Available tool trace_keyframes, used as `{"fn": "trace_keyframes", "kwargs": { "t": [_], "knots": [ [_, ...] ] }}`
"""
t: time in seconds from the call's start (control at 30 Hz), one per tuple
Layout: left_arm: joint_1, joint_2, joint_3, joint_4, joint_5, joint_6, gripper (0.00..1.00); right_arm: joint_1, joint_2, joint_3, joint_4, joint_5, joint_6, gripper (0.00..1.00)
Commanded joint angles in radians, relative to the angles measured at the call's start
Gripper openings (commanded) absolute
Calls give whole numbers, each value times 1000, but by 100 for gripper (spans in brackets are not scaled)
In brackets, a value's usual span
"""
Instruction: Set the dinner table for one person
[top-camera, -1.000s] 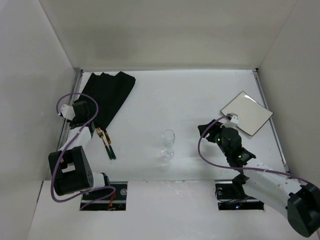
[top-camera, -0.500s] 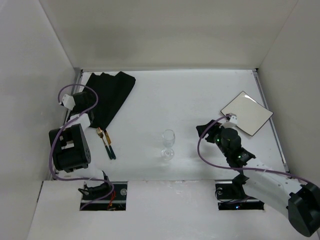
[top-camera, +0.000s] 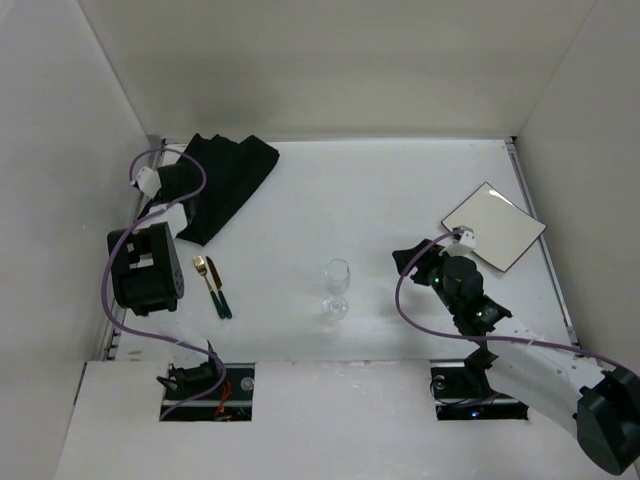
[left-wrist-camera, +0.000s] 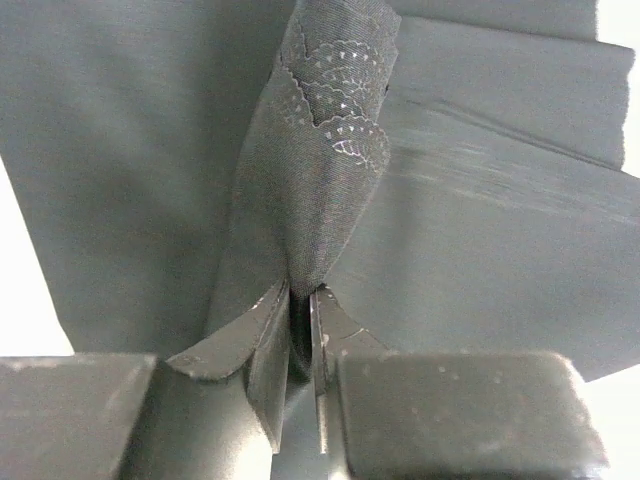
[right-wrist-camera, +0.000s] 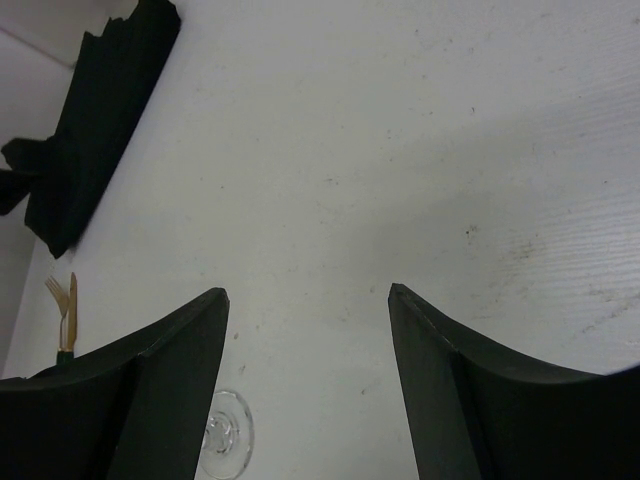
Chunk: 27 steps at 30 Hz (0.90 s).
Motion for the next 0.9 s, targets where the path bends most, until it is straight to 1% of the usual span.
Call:
{"fn": "trace_keyframes", "kwargs": {
  "t": [0.0,0.1,0.2,0.33,0.53,0.57,0.63,0.67,0.73,0.77,0.87],
  "knots": [
    [-101,12,169,33,23,13,9,5,-15,25,57,-1,-9,71],
    [-173,48,255,22,58,-22,8,3,-15,25,57,6,-8,71],
    [-249,49,267,48,86,-45,8,-3,-15,22,57,6,-8,71],
    [-354,16,226,123,158,-62,8,-5,-15,21,58,12,-5,71],
    [-548,-15,143,300,314,-62,9,-11,-35,10,65,33,6,72],
    [-571,-8,137,329,340,-62,9,-14,-40,7,65,39,10,73],
    [-595,24,142,372,411,-65,11,-26,-46,4,65,47,26,82],
    [-599,46,151,383,445,-71,13,-37,-46,4,65,47,36,83],
    [-599,77,165,397,498,-80,19,-63,-42,18,63,33,50,86],
    [-598,83,169,397,514,-88,24,-78,-34,31,60,24,53,88],
    [-583,59,139,426,517,-110,54,-126,33,90,68,-16,64,94]
  ]
}}
